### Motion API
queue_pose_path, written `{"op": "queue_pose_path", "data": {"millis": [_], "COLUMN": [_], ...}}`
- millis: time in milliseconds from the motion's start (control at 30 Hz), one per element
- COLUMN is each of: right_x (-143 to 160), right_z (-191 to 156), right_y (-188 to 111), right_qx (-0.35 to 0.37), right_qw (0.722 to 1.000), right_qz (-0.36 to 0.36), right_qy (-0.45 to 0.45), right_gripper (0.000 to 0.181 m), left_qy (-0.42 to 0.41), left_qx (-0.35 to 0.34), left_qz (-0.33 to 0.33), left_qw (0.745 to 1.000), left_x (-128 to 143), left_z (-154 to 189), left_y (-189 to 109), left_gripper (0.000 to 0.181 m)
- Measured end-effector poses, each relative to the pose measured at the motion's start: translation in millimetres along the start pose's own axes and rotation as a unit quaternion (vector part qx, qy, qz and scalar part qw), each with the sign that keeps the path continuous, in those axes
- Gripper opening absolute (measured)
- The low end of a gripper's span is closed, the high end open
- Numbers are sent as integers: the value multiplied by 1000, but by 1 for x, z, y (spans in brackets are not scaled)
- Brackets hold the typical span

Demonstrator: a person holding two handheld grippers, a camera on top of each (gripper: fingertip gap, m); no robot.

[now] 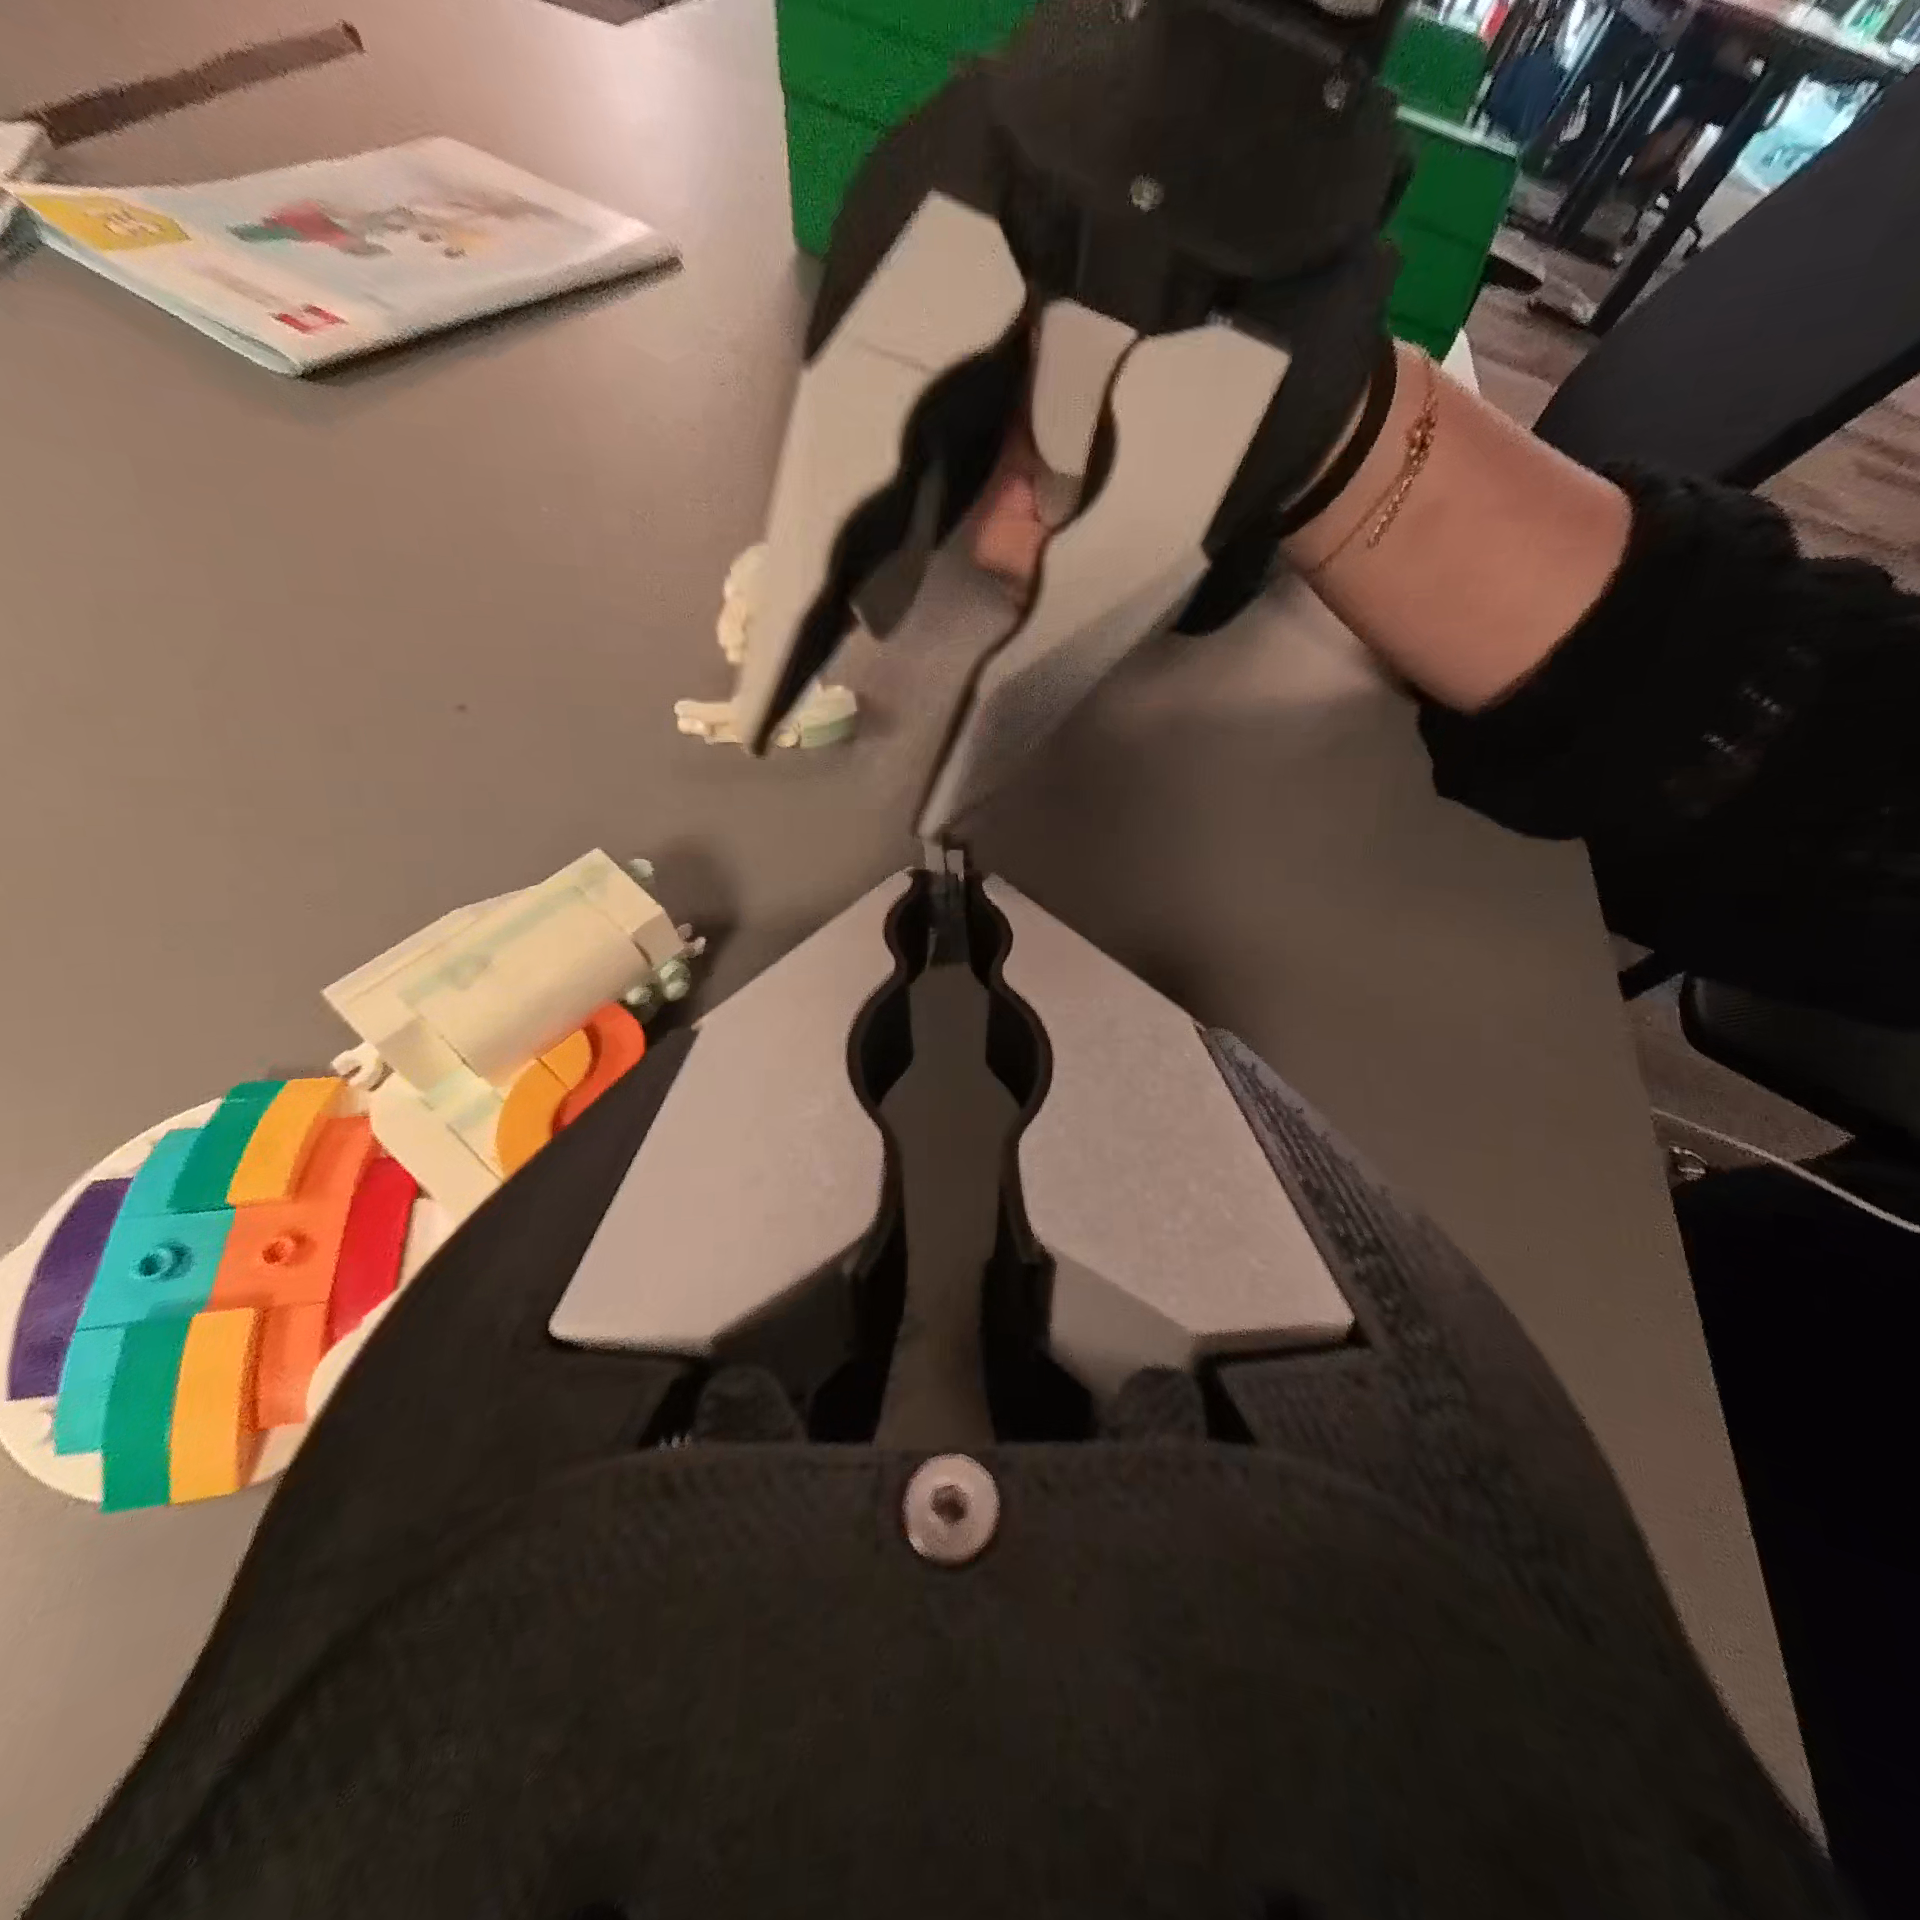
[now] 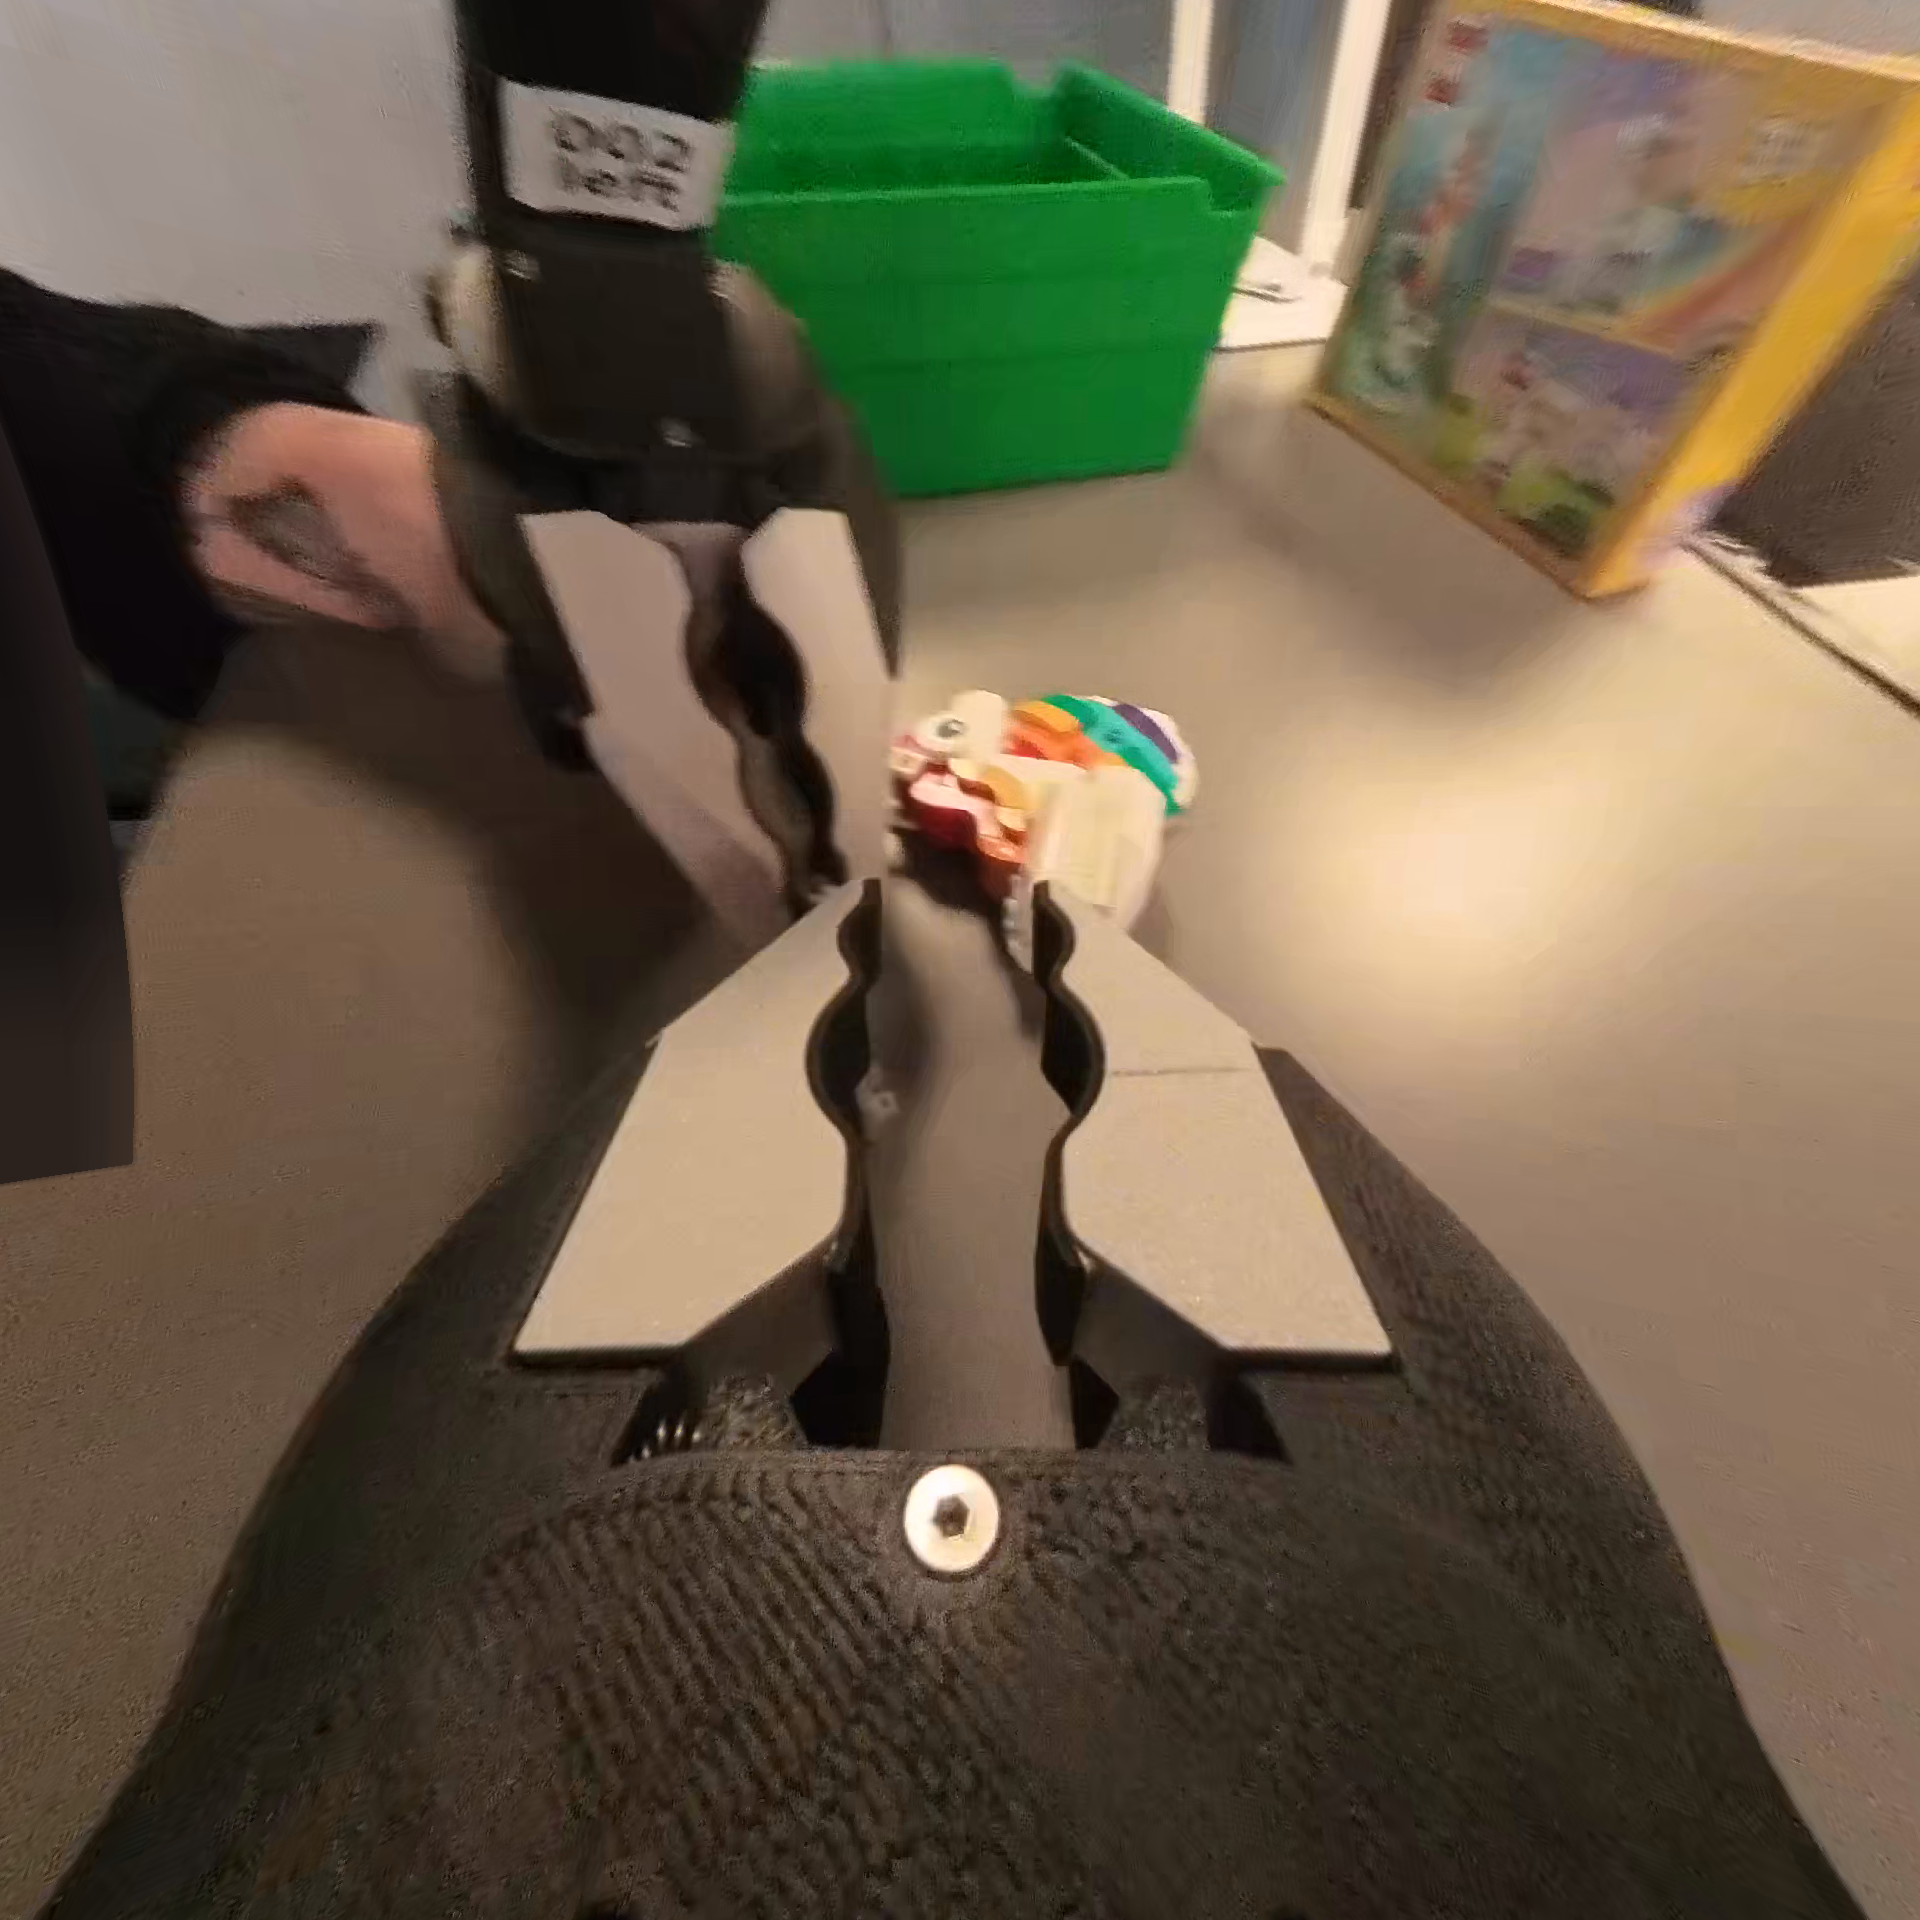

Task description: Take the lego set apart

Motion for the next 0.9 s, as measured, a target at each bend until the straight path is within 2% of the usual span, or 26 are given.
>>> {"op": "queue_pose_path", "data": {"millis": [167, 300, 533, 800, 900], "right_x": [-5, -13, -17, -18, -17], "right_z": [-3, -9, -15, -10, -3], "right_y": [-3, -5, -9, -8, -10], "right_qx": [-43, -79, -143, -92, -54], "right_qw": [997, 992, 975, 987, 992], "right_qz": [36, 74, 108, 97, 90], "right_qy": [46, 71, 128, 85, 69], "right_gripper": [26, 17, 6, 5, 4], "left_qy": [-7, -26, -70, -50, -28], "left_qx": [-14, 29, 110, 65, 17], "left_qz": [58, 110, 134, 123, 120], "left_qw": [998, 993, 982, 989, 992], "left_x": [-10, -19, -23, -20, -20], "left_z": [-6, -2, 7, 1, -6], "left_y": [-8, -14, -15, -14, -15], "left_gripper": [6, 6, 6, 15, 29]}}
Point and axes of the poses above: each gripper's, where its closed fingertips meet, y out along the fingers, x out of its underside, z = x × y across the jaws, the point moved 6 cm from there along -y, back along the fingers, and after that the axes turned 7 degrees about z, right-handed, at the moved point
